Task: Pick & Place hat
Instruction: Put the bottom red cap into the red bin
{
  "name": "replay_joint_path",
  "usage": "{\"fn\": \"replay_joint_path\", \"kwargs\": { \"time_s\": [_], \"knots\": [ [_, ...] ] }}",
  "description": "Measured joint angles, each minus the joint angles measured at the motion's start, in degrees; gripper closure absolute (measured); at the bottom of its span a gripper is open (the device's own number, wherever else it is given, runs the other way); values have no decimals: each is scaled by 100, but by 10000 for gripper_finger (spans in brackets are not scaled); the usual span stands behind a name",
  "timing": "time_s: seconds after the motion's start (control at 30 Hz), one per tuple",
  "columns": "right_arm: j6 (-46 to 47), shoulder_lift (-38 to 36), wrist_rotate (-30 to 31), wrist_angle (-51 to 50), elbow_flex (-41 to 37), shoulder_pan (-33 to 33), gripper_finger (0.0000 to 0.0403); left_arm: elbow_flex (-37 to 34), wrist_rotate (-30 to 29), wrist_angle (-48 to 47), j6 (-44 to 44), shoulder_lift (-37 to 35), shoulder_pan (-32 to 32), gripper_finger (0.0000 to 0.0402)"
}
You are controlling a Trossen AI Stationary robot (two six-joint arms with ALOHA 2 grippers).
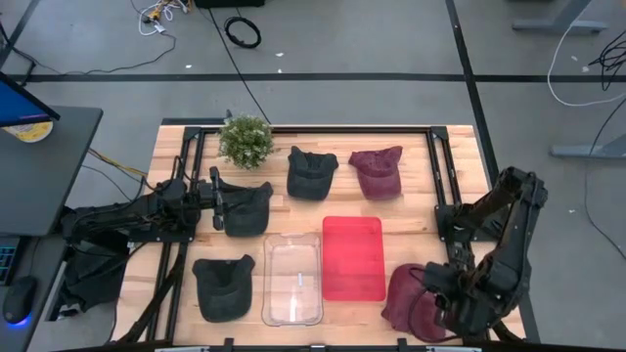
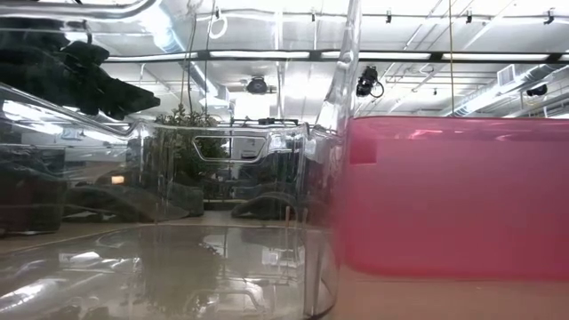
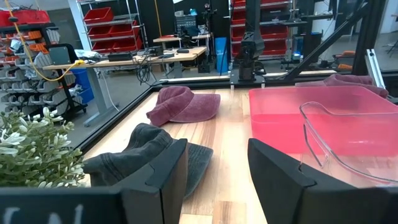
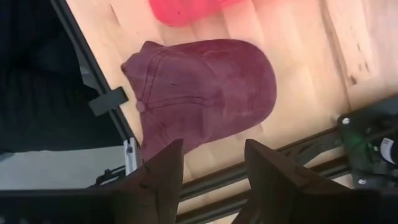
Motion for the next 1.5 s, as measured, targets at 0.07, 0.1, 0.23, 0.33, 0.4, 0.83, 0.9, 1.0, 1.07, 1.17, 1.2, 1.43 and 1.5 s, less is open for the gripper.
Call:
{"fn": "replay_joint_path", "kwargs": {
  "time_s": [0.07, 0.1, 0.23, 0.33, 0.4, 0.83, 0.9, 1.0, 1.07, 1.17, 1.2, 1.43, 1.5],
  "knots": [
    [128, 2, -3, 96, 0, 25, 230, 1, 1, 0, 1, 0, 1, 229],
    [140, 2, -1, 183, 0, 25, 230, 0, -2, 1, -1, 0, 2, 229],
    [107, 2, -1, 707, 0, 23, 230, 1, -1, 2, -1, 0, 2, 229],
    [94, 2, 8, 1289, 0, 5, 230, -1, -1, 3, 1, 0, 2, 229],
    [91, 2, 13, 1580, 0, -20, 230, -1, -2, 2, 1, 0, 0, 229],
    [-469, 26, 118, 2739, -189, -72, 230, 0, -2, 4, 1, 0, 0, 229],
    [-506, 28, 111, 2743, -403, -41, 230, 1, 0, 4, 1, 0, 0, 229],
    [-692, 28, 24, 2791, -838, -34, 230, 1, -2, 4, 1, 0, 1, 229],
    [-853, 28, -76, 2751, -1163, -43, 230, 1, -1, 4, 1, 0, 0, 229],
    [-786, 28, -302, 2799, -1655, -56, 230, 0, 0, 5, 1, 0, 1, 229],
    [-786, 28, -348, 2799, -1816, -56, 230, 1, 1, 4, 1, 0, 1, 229],
    [-705, 28, -370, 3566, -3004, -72, 230, 0, 1, 6, 1, 0, 1, 229],
    [-726, 28, -408, 3955, -3301, -71, 230, -1, 1, 7, 1, 0, 1, 229]
  ]
}}
